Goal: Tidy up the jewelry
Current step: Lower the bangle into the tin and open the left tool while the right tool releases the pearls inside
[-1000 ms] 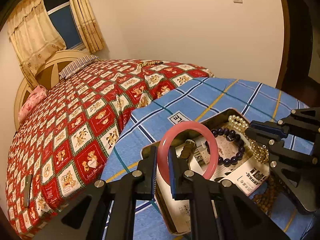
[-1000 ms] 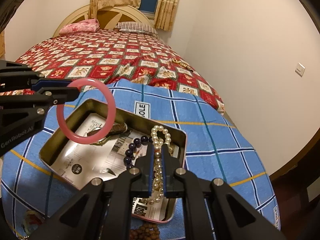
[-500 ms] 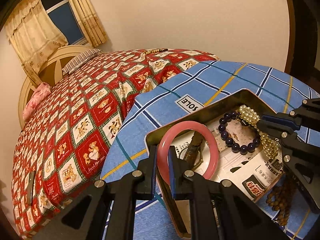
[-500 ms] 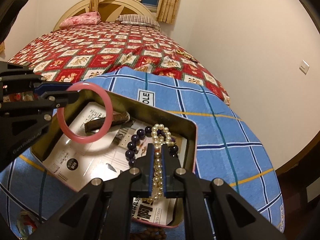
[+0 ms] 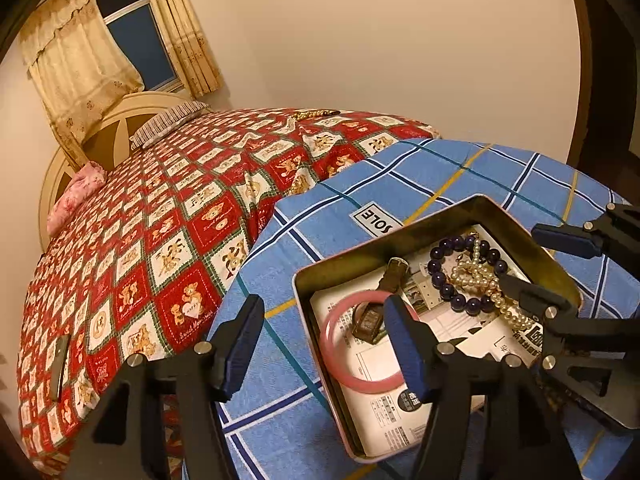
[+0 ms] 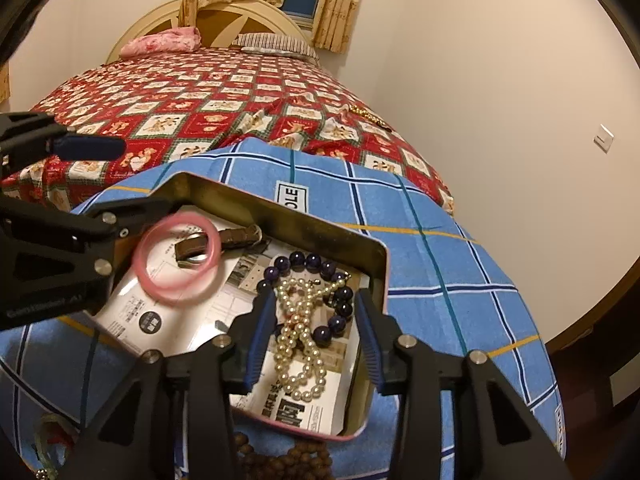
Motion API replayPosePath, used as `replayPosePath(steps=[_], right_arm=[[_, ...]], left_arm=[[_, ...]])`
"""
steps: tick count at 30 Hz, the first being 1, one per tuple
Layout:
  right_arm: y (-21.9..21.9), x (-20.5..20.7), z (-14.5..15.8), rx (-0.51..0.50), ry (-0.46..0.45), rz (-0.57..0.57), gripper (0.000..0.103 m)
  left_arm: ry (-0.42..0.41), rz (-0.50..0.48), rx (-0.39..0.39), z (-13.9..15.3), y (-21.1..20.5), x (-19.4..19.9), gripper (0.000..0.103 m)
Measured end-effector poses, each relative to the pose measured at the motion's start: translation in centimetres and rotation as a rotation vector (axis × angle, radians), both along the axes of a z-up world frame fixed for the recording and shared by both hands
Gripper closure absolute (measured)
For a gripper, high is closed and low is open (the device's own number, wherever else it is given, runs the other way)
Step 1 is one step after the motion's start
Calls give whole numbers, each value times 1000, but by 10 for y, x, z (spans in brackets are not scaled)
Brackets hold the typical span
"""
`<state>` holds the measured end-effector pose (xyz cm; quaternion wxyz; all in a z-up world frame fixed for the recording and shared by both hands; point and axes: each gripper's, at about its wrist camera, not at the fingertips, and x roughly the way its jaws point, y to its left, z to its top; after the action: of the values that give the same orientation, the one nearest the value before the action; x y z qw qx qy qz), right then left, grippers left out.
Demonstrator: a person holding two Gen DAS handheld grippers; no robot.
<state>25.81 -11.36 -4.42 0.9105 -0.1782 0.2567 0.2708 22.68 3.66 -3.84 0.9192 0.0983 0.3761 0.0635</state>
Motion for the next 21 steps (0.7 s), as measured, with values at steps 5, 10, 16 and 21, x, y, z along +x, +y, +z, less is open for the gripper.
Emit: replayPosePath(steps=[5, 10, 16, 21], right_arm=[[-6, -5, -1, 13, 5, -19, 52], [-13, -12, -2, 35, 23, -40, 52], [-37, -29, -4, 76, 60, -93, 44], [-62, -46, -15, 108, 105, -156, 40]], left_arm=[[-6, 27, -38, 3, 0, -9, 40], [-8, 14, -52, 2, -11, -25, 40], [-21, 26, -88, 1, -14, -55, 40], [-31, 20, -106, -5, -24, -89, 40]])
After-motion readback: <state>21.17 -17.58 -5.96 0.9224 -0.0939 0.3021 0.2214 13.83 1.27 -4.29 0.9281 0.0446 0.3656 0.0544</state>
